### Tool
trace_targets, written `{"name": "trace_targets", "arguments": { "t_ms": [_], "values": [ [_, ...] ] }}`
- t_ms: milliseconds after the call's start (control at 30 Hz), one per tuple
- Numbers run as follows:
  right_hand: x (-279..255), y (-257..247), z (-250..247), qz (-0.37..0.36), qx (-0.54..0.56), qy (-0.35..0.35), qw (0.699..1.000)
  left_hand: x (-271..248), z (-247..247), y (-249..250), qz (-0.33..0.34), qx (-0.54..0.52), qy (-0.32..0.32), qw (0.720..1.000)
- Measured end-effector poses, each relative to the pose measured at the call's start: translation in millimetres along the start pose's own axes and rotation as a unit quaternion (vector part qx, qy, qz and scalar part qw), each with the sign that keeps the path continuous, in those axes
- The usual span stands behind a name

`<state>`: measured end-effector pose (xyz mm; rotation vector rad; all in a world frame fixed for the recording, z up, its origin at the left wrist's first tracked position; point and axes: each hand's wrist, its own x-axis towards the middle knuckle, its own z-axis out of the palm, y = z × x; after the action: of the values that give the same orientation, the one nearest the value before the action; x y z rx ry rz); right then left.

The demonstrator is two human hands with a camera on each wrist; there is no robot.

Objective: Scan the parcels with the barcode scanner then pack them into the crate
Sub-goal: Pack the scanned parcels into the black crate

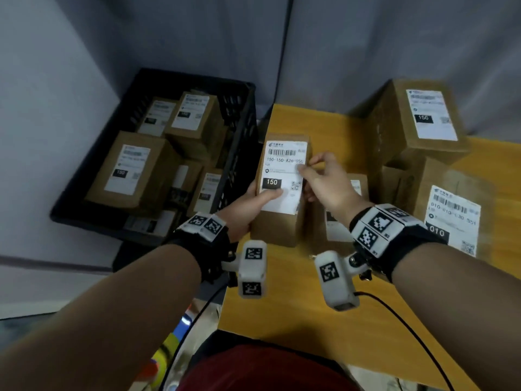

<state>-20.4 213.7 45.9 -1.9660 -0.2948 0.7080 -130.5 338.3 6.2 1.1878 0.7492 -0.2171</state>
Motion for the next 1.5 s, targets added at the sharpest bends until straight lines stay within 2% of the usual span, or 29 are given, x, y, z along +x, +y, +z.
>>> {"name": "trace_targets", "arguments": {
  "t_ms": [100, 167, 333, 400, 467, 600, 700, 833, 1000, 1200, 1367, 1433, 1500],
  "values": [
    [1, -24, 9, -0.059, 0.074, 0.047, 0.994, -10, -7, 15, 0.043, -0.046, -0.031, 0.998],
    [3, -42, 20, -0.079, 0.093, 0.057, 0.991, -17, -20, 26, 0.067, -0.032, -0.017, 0.997],
    [20, -77, 55, -0.096, 0.124, 0.0, 0.988, -29, -74, 55, 0.11, -0.023, 0.055, 0.992],
    [29, -82, 71, -0.081, 0.111, -0.028, 0.99, -31, -99, 69, 0.094, -0.021, 0.102, 0.99],
    [39, -86, 84, -0.067, 0.092, -0.021, 0.993, -30, -126, 82, 0.067, -0.036, 0.125, 0.989],
    [65, -90, 99, -0.022, 0.085, 0.049, 0.995, -13, -174, 108, 0.032, -0.022, 0.139, 0.99],
    [86, -84, 107, -0.003, 0.059, 0.097, 0.994, 19, -196, 120, -0.005, -0.011, 0.123, 0.992],
    [113, -70, 121, 0.025, 0.033, 0.114, 0.993, 67, -206, 122, -0.018, 0.067, 0.103, 0.992],
    [142, -53, 127, 0.058, 0.029, 0.133, 0.989, 112, -192, 111, -0.03, 0.132, 0.078, 0.988],
    [163, -40, 129, 0.065, 0.005, 0.143, 0.988, 141, -186, 88, -0.047, 0.107, 0.107, 0.987],
    [171, -32, 133, 0.058, -0.014, 0.137, 0.989, 157, -184, 70, -0.02, 0.134, 0.125, 0.983],
    [173, -29, 134, 0.062, -0.012, 0.131, 0.989, 161, -182, 63, -0.046, 0.113, 0.129, 0.984],
    [173, -25, 135, 0.065, -0.013, 0.128, 0.989, 161, -180, 55, -0.087, 0.049, 0.132, 0.986]
  ]
}}
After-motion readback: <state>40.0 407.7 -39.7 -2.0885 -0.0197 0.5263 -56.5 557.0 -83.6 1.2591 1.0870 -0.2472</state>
